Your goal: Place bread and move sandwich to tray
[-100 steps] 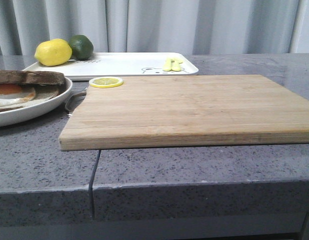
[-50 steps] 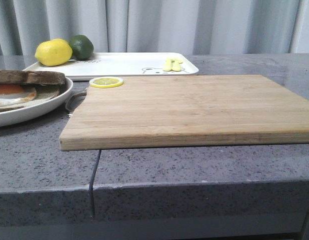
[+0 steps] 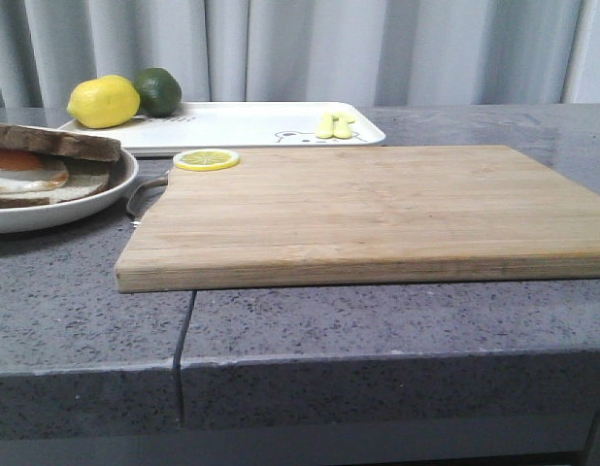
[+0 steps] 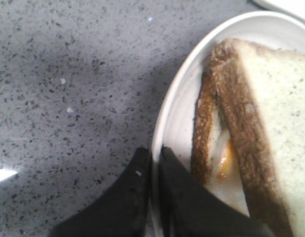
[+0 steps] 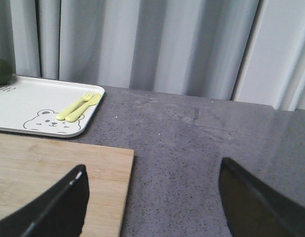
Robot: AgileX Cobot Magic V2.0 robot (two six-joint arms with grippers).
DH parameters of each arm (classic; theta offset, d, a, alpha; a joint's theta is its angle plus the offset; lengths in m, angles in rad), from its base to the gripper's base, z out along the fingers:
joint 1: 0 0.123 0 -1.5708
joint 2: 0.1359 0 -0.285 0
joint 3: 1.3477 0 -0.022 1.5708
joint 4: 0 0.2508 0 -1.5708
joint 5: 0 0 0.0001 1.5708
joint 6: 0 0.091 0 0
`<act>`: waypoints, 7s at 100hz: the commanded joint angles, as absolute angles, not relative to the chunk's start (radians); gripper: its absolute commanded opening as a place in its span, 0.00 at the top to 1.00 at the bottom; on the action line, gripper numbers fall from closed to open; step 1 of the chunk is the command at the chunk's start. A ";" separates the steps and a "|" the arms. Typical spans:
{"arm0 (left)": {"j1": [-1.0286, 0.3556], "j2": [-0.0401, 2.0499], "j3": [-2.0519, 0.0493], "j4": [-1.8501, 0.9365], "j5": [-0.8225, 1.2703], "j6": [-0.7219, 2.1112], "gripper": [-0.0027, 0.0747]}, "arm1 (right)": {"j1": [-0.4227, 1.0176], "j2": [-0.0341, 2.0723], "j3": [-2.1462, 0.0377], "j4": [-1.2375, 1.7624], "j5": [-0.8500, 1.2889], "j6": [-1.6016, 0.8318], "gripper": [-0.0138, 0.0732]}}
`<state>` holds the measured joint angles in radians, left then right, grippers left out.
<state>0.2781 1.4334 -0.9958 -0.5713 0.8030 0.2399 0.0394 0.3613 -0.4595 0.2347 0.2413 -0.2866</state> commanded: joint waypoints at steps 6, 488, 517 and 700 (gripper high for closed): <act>0.325 1.394 -1.026 -0.792 0.822 0.355 0.99 | 0.032 0.368 -0.485 0.229 0.157 -0.285 0.21; -0.038 2.158 -2.008 -0.749 0.768 -0.072 0.99 | 0.032 0.368 -0.485 0.230 0.137 -0.285 0.21; -0.038 2.165 -2.008 -0.714 0.789 -0.095 0.99 | 0.032 0.368 -0.485 0.230 0.137 -0.285 0.21; -0.041 1.887 -2.580 -0.331 1.248 -0.068 0.56 | 0.032 0.368 -0.485 0.230 0.137 -0.285 0.21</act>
